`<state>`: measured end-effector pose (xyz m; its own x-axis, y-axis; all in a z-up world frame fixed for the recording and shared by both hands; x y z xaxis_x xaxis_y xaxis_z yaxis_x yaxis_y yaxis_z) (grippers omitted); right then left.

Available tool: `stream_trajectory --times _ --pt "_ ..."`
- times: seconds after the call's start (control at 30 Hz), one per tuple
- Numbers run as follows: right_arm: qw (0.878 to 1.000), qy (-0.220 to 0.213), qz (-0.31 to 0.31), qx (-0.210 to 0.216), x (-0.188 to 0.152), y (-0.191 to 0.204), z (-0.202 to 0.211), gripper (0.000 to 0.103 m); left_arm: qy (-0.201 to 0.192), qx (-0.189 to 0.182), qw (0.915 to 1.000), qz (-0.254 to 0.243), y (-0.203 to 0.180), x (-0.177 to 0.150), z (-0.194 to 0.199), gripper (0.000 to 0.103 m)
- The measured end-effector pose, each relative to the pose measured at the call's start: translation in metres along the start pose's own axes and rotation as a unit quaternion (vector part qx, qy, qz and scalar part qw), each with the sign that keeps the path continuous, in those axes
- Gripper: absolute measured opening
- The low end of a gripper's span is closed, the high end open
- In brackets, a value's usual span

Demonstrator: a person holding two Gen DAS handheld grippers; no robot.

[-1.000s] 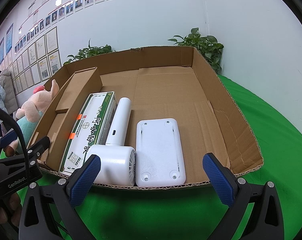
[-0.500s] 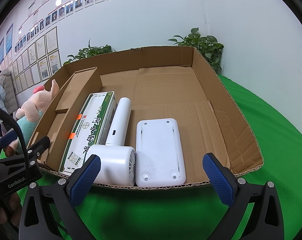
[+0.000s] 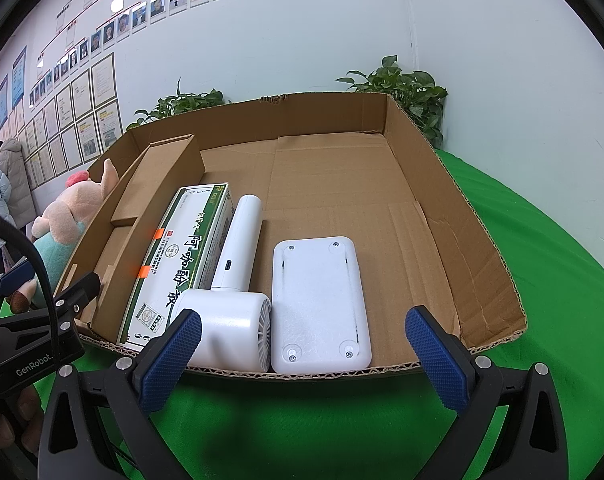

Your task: Organize objects

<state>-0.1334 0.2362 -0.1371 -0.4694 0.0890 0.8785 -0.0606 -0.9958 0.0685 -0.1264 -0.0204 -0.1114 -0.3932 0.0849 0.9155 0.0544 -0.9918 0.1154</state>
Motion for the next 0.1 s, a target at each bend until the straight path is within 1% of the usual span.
stream_trajectory --times 0.1 --pt "1.000 0.000 0.000 -0.001 -0.0001 0.0007 0.0015 0.103 0.000 0.001 1.0000 0.000 0.0006 -0.0002 0.0005 0.102"
Point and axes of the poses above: each gripper's, at about its wrist camera, not at the fingertips, and z roughly against the way its jaws point, y to its left, x to its top, the point moved 10 cm from there along -z, roughly the way its jaws point, and after that the axes turned 4 degrees about -y, right-handed, at the moved point
